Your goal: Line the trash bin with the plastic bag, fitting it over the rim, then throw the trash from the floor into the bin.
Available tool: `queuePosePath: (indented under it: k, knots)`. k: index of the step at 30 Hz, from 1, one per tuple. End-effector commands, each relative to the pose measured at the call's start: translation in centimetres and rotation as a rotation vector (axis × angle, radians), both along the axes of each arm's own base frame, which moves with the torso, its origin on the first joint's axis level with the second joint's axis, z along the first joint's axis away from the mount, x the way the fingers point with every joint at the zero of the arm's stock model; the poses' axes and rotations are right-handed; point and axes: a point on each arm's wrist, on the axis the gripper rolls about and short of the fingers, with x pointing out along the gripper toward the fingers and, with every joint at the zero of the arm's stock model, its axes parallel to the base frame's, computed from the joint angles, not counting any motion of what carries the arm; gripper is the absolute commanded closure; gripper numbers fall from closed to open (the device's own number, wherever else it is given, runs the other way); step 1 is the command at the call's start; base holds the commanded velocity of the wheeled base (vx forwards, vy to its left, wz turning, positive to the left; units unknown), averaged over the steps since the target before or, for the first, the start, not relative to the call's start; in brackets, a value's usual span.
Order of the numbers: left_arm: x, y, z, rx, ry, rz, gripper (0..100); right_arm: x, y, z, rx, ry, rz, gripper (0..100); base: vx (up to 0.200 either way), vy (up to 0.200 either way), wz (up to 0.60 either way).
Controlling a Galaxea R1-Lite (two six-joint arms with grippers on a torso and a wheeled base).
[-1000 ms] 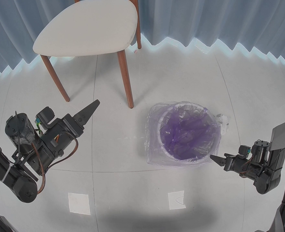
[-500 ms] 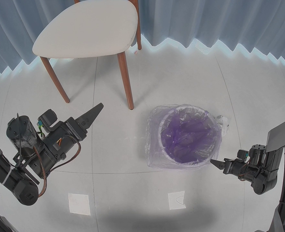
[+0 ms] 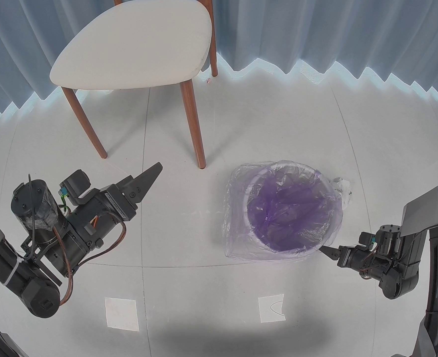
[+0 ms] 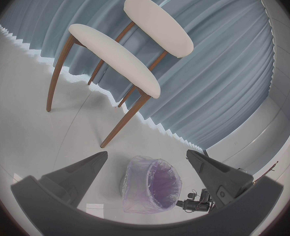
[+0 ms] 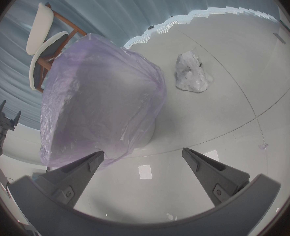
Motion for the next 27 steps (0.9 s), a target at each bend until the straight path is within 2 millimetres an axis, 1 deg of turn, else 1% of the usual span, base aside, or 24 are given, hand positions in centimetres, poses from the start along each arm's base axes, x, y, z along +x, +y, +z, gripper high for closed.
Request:
queuePosePath:
  k: [1, 8, 9, 19, 24, 25, 26, 27]
  knots:
    - [-0.1, -0.1, 0.0, 0.000, 0.000, -0.003, 0, 0.5, 0.0, 0.2, 0.011, -0.029, -0.005, 0, 0.000, 0.000, 0.00]
    - [-0.1, 0.0, 0.1, -0.002, -0.003, -0.002, 0, 1.3, 0.9, 0.4, 0.059, -0.033, -0.014, 0, 0.000, 0.000, 0.00]
    - [-0.1, 0.0, 0.1, -0.002, -0.004, -0.002, 0, 1.3, 1.0, 0.3, 0.064, -0.028, -0.016, 100, 0.000, 0.000, 0.00]
    - [0.0, 0.2, 0.2, -0.005, -0.009, 0.035, 0, 1.2, 1.3, 0.2, 0.069, -0.021, -0.024, 100, 0.000, 0.000, 0.00]
    - [0.0, 0.2, 0.3, -0.006, -0.010, 0.035, 0, 1.1, 1.3, -0.1, 0.065, -0.009, -0.024, 100, 0.000, 0.000, 0.00]
    - [-0.1, 0.1, 0.3, -0.006, -0.010, 0.030, 0, 1.1, 1.3, -0.9, 0.056, 0.009, -0.025, 100, 0.000, 0.000, 0.00]
    - [-0.1, 0.1, 0.3, -0.005, -0.008, 0.029, 0, 1.1, 1.3, -1.0, 0.055, 0.011, -0.026, 100, 0.000, 0.000, 0.00]
    - [-0.1, 0.1, 0.2, -0.005, -0.008, 0.029, 0, 1.2, 1.2, -1.6, 0.045, 0.019, -0.037, 100, 0.000, 0.000, 0.00]
